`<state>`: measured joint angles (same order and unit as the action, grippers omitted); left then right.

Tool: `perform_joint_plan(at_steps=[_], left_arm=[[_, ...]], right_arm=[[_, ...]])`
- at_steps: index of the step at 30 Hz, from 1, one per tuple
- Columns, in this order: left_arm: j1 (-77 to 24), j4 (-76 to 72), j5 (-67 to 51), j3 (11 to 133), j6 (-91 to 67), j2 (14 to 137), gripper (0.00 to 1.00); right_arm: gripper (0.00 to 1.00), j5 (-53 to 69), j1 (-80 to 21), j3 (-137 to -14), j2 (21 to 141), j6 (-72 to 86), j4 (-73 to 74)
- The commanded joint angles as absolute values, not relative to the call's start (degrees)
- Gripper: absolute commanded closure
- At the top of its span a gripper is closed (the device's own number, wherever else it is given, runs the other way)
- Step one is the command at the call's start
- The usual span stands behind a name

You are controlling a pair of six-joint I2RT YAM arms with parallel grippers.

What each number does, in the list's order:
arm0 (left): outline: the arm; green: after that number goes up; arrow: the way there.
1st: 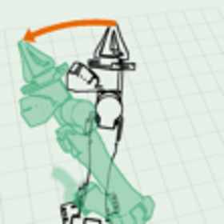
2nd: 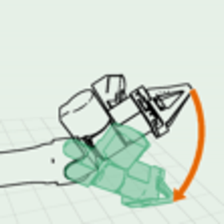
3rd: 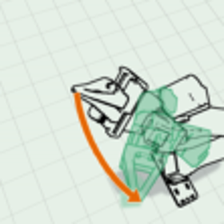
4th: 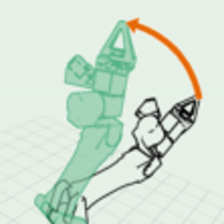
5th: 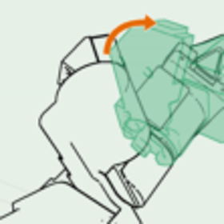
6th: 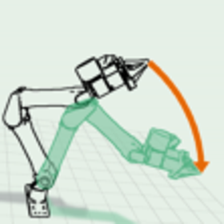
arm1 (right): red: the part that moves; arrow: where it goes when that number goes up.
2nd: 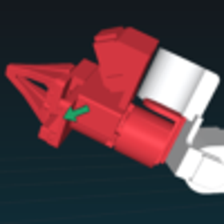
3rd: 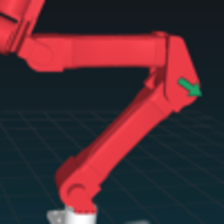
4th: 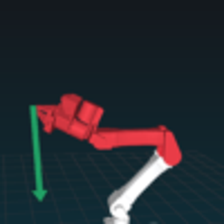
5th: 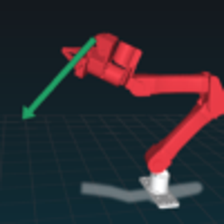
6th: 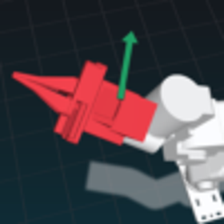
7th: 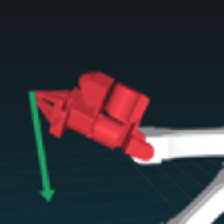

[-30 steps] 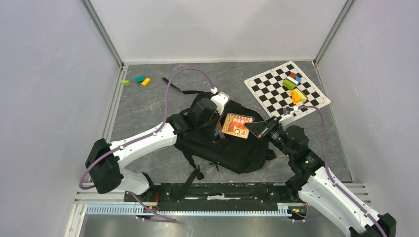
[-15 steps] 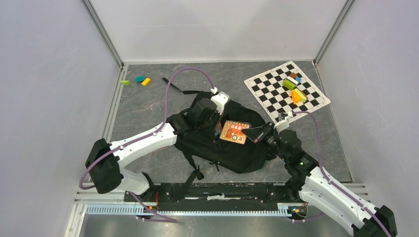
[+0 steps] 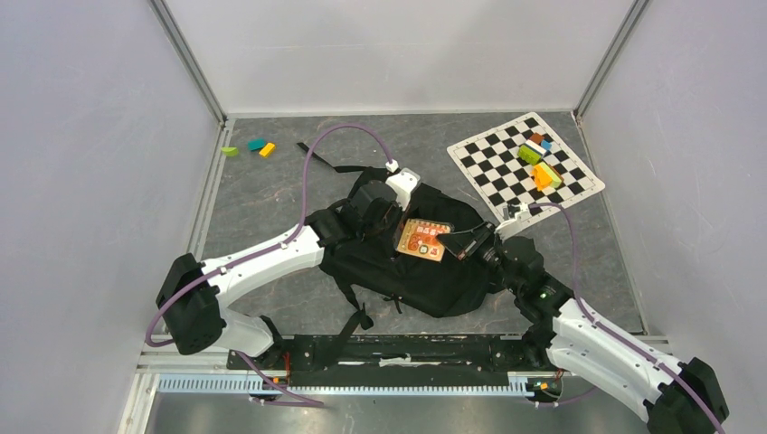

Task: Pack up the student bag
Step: Place the stationery in the student bag.

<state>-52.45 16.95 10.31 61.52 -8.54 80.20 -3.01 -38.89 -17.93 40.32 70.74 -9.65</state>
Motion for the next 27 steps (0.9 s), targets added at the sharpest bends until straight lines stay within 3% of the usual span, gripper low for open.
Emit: perform_joint_plan(at_steps=[1, 18, 27], left_arm=[[-52.56, 11.96, 8.53, 61.92, -9.91, 78.54, 0.98], [-52.56, 10.46, 8.18, 60.78, -9.93, 76.65, 0.98], [-52.56, 9.27, 7.89, 60.10, -10.37, 76.34, 0.98]], right_arm=[[1.00, -5.20, -39.13, -19.75, 41.35, 72.20, -15.55], [1.00, -13.55, -43.02, -18.07, 49.54, 73.49, -19.34], [1.00, -20.01, -49.43, -24.74, 62.77, 72.61, -25.38]])
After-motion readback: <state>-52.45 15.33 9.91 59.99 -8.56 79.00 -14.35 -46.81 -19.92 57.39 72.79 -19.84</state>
